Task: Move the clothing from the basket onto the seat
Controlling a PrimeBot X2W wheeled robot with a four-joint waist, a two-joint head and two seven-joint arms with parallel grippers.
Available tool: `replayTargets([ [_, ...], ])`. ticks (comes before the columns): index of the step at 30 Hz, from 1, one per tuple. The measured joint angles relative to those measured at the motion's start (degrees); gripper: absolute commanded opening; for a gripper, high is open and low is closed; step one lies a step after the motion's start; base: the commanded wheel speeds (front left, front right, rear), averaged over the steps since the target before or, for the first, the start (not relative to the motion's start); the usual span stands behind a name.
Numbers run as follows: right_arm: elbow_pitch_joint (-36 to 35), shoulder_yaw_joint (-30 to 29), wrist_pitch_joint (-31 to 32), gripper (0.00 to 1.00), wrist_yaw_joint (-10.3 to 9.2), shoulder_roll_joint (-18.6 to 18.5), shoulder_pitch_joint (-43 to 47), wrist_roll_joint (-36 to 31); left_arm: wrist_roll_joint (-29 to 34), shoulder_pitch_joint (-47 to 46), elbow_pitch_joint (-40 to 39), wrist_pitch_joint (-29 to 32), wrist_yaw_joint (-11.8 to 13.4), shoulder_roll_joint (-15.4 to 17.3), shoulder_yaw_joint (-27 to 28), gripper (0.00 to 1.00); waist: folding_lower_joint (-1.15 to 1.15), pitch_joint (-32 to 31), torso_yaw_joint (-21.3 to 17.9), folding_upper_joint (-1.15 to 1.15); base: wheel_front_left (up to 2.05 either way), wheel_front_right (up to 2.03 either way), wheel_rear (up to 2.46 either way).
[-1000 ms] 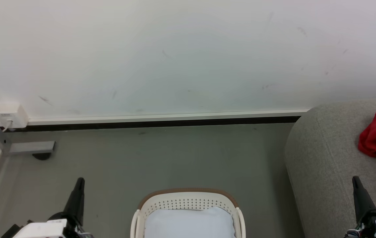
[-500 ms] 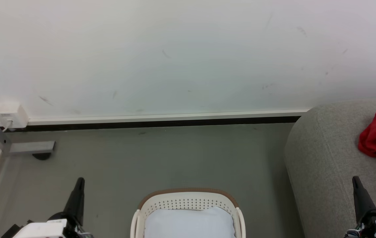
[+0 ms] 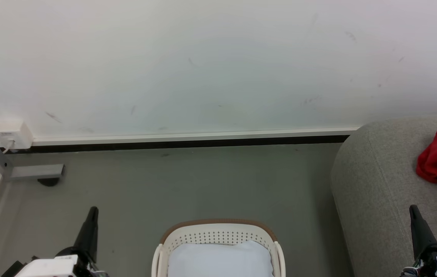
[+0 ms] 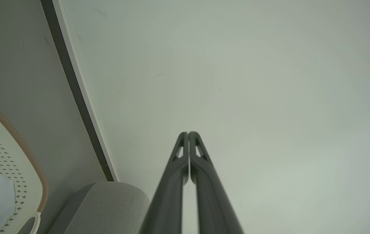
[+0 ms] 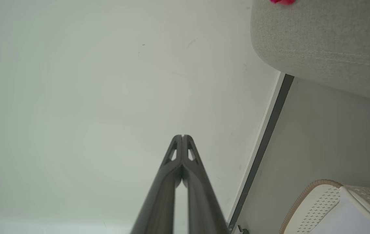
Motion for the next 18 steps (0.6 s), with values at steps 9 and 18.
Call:
replayTargets([
  [9,0.00,-0.01,0.01,0.00,0.00,0.01,-0.01,0.00,0.00,0.00,0.00,0.00,0.00,0.00,0.00,0.00,0.00,0.00,0.00,0.00,0.00,0.00,0.00],
  [18,0.00,-0.01,0.01,0.00,0.00,0.01,-0.01,0.00,0.00,0.00,0.00,0.00,0.00,0.00,0.00,0.00,0.00,0.00,0.00,0.00,0.00,0.00,0.00],
])
